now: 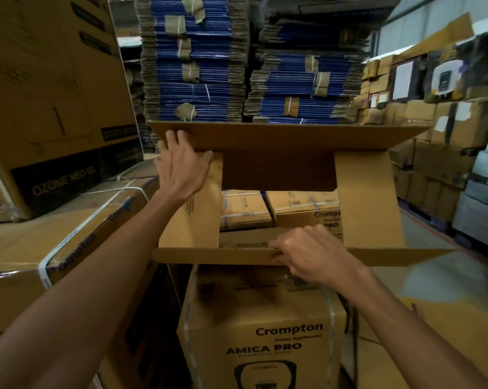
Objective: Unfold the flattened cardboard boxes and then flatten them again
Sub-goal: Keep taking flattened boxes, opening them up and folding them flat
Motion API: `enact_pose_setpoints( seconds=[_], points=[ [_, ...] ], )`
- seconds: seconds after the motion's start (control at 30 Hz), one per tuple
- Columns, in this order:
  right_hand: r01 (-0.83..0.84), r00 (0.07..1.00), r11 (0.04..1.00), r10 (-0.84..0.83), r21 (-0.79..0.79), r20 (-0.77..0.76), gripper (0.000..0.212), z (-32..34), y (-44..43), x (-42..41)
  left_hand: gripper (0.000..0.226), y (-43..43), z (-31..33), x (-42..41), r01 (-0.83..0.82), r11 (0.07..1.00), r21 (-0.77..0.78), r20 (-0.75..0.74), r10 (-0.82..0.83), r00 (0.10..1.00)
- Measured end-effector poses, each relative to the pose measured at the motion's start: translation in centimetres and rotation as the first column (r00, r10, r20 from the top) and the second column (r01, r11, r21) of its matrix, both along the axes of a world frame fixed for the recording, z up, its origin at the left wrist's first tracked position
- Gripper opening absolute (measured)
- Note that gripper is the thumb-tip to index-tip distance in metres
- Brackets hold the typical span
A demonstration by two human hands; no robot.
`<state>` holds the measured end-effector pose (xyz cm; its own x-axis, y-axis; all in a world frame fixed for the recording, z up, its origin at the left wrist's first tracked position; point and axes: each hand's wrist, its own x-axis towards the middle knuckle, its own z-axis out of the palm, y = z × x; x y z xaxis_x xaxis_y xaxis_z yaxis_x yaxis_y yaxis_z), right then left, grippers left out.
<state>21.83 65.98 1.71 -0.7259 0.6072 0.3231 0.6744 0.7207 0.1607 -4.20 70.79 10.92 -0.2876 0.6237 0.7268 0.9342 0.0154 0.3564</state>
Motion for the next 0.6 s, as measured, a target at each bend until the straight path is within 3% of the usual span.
enact_pose_setpoints(
  seconds=[0.13,0.3,0.47,0.6],
  points=[
    [-0.055,0.995,0.993,0.063,0.101,-0.081,0.023,-0.3,0.2,1.1,0.107,2.6,-2.2,0.2,0.072,0.977,-0.200,0.116,-0.050,0.992],
    [-0.075,0.991,0.988,0.089,0.136,-0.103,0.022,-0.4,0.3,0.9,0.141,3.8,-4.4,0.9,-0.010,0.914,-0.405,0.042,0.030,0.999],
    [-0.065,0.996,0.994,0.070,0.083,-0.063,0.032,-0.3,0.1,0.2,0.142,4.2,-5.3,-0.2,-0.082,0.846,-0.527,0.027,0.113,0.993],
    [-0.047,0.996,0.996,0.053,0.070,-0.078,0.033,0.0,0.5,0.0,0.140,4.0,-4.2,-1.2,0.071,0.892,-0.446,0.112,-0.024,0.993]
  ],
)
